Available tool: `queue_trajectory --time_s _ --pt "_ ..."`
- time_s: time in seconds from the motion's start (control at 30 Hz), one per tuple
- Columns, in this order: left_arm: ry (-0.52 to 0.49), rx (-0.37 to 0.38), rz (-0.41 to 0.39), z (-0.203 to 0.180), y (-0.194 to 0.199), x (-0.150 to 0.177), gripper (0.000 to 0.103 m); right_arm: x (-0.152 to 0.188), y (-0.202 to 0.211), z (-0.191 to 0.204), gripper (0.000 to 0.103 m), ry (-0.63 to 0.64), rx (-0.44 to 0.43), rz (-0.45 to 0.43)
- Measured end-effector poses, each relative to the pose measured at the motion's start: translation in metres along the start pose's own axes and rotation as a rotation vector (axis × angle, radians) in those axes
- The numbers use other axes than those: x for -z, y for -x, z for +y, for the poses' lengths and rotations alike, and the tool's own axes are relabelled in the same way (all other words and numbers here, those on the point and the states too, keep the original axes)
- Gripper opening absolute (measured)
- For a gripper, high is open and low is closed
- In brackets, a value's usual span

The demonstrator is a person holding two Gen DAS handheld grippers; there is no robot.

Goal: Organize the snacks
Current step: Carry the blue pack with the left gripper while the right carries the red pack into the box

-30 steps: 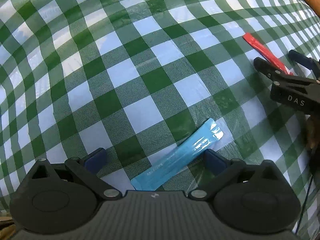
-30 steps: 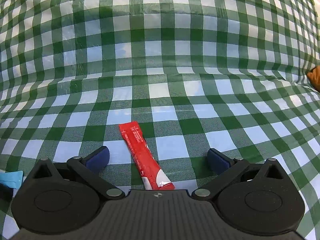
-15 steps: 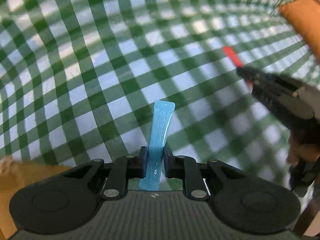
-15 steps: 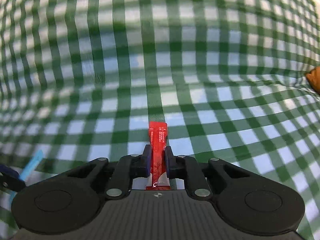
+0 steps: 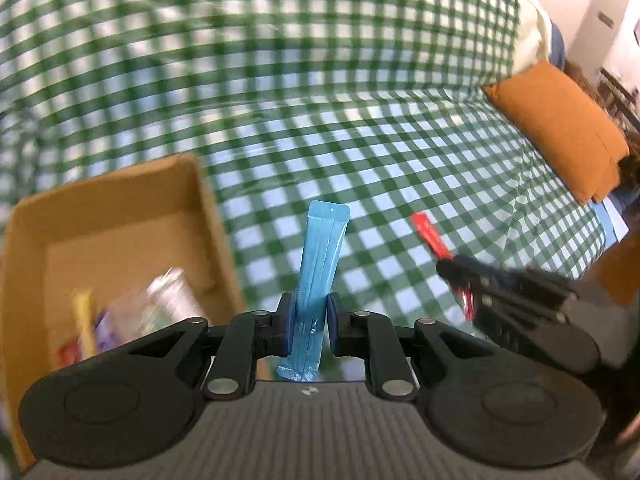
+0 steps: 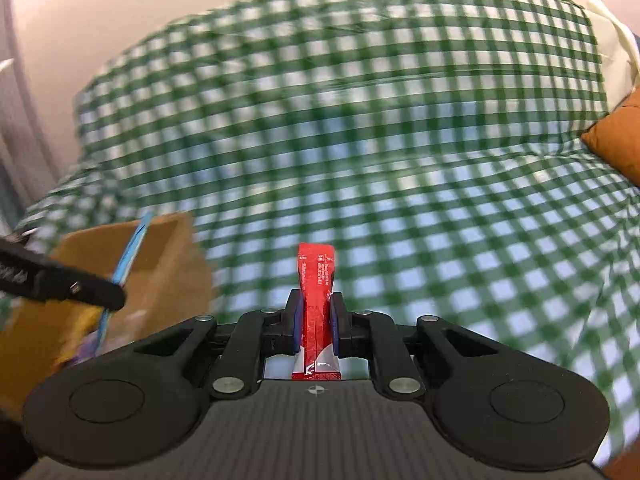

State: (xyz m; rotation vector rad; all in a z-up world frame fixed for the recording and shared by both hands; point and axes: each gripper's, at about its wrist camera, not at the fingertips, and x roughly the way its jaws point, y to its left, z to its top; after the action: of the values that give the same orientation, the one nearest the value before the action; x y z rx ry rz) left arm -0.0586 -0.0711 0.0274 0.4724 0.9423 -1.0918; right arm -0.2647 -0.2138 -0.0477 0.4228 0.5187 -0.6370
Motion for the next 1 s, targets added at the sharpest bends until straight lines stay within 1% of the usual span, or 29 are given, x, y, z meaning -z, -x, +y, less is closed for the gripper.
queue_trajectory --time_s 0.13,0.27,0.37,0.47,0.6,0.7,0.8,1.0 --pt "0.062 -0.055 -0.01 0.024 0.048 0.057 0.018 0.027 0.054 0.061 0.015 0.02 -0.101 0.044" --pt "0.12 -0.124 -0.011 0.044 0.084 0.105 0.018 0.051 0.087 0.111 0.015 0.043 -0.191 0.102" --pt "0.158 -0.171 -0.013 0.058 0.102 0.134 0.019 0.065 0.104 0.142 0.015 0.113 -0.217 0.116" --pt "0.2 -0.187 -0.015 0.076 0.12 0.156 0.019 0.072 0.121 0.16 0.015 0.156 -0.22 0.11" --pt "0.236 -0.183 -0.044 0.085 0.136 0.173 0.019 0.075 0.139 0.171 0.015 0.189 -0.213 0.08" --pt "0.244 -0.174 -0.067 0.087 0.146 0.182 0.019 0.08 0.149 0.176 0.015 0.212 -0.215 0.077" --pt "0.249 -0.166 -0.079 0.083 0.146 0.185 0.019 0.085 0.157 0.181 0.015 0.235 -0.209 0.073" --pt "0.26 -0.158 -0.099 0.083 0.151 0.19 0.019 0.085 0.162 0.185 0.015 0.26 -0.197 0.057"
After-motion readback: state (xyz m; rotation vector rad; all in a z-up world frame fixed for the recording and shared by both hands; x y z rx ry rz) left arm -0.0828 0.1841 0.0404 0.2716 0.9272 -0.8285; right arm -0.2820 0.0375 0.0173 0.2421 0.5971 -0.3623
